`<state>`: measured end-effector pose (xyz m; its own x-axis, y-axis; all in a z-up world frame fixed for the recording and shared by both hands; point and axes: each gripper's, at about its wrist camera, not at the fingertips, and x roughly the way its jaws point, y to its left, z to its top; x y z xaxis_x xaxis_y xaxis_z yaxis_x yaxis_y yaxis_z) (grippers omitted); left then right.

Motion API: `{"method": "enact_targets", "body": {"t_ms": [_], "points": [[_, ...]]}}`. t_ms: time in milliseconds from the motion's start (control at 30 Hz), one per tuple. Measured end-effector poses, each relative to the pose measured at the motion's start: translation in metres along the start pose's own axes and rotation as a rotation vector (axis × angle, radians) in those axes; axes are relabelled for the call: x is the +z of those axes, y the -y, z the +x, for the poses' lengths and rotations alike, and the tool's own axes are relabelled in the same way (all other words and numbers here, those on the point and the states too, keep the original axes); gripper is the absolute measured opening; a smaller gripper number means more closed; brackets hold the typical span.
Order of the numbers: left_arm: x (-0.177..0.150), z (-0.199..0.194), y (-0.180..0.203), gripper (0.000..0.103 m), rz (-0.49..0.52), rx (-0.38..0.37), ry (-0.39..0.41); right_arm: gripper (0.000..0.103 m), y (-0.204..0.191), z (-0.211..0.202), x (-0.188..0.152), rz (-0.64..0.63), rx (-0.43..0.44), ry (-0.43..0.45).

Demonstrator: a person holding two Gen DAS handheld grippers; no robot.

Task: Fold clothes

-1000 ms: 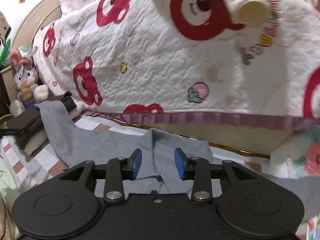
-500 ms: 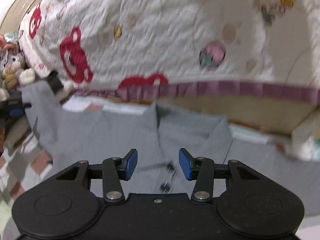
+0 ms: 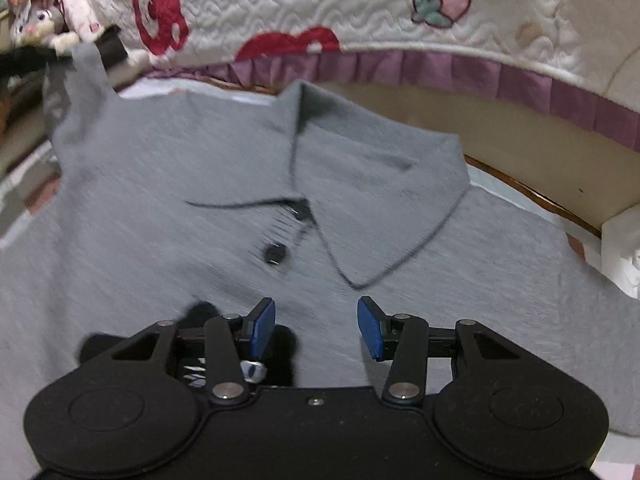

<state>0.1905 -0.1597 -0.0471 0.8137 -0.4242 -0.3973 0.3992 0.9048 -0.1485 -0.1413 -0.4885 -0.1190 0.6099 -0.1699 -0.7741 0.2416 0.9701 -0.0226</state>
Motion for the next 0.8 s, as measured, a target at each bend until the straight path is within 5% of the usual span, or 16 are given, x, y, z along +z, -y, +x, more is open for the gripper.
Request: {"method": "enact_targets", "body": {"t_ms": [167, 367, 500, 733, 800], "points": [[0.01, -0.05, 0.065, 0.007, 0.004, -0.282, 0.021, 0.051, 0.019, 0.011, -0.004, 0.025, 0.015, -0.002], [-0.04, -0.07, 0.145, 0.007, -0.009, -0.622, -0.211, 0.051, 0.026, 0.019, -0.012, 0.086, 0.018, 0.018], [-0.096, -0.052, 0.17, 0.007, 0.052, -0.698, -0.428, 0.051, 0.023, 0.017, -0.019, 0.09, 0.021, 0.009], [-0.136, -0.018, 0.152, 0.011, -0.004, -0.781, -0.638, 0.051, 0.007, 0.006, -0.016, 0.025, -0.007, -0.018], [-0.142, -0.017, 0.15, 0.019, -0.002, -0.802, -0.672, 0.051, 0.002, 0.002, -0.005, 0.039, 0.014, 0.01]]}}
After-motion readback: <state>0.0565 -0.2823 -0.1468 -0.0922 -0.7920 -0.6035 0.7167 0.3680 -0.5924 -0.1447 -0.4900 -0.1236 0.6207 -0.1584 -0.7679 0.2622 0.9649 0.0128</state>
